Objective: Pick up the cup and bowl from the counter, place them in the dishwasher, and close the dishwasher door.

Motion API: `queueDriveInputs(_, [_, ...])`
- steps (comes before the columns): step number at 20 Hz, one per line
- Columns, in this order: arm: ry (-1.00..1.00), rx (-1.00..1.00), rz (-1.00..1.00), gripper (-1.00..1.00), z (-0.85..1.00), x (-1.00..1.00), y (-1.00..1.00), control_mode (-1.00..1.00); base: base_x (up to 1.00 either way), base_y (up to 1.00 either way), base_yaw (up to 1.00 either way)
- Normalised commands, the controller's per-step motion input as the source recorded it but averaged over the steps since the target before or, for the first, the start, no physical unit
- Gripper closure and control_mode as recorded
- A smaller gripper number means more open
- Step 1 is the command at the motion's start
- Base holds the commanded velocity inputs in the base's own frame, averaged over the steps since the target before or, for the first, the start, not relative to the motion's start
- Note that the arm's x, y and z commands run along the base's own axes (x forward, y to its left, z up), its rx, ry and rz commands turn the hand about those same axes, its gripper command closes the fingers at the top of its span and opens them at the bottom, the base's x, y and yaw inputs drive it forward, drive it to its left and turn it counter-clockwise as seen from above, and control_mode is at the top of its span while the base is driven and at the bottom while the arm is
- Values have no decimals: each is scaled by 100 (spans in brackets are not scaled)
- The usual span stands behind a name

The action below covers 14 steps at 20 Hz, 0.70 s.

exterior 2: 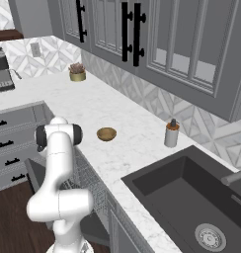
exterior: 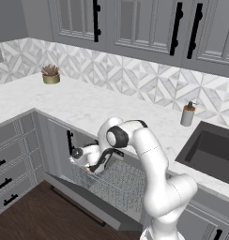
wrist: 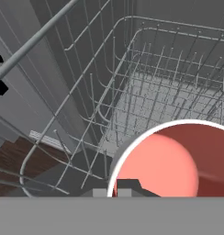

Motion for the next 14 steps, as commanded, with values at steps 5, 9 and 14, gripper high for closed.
queueDriveInputs(5, [-1,0,0,100,-49,7,9,-100,0,0,0])
queueDriveInputs(9, [6,2,0,-100,-16,0,28,-100,0,0,0])
queueDriveInputs(14, [1,1,0,-100,1,-23,38,-100,0,0,0])
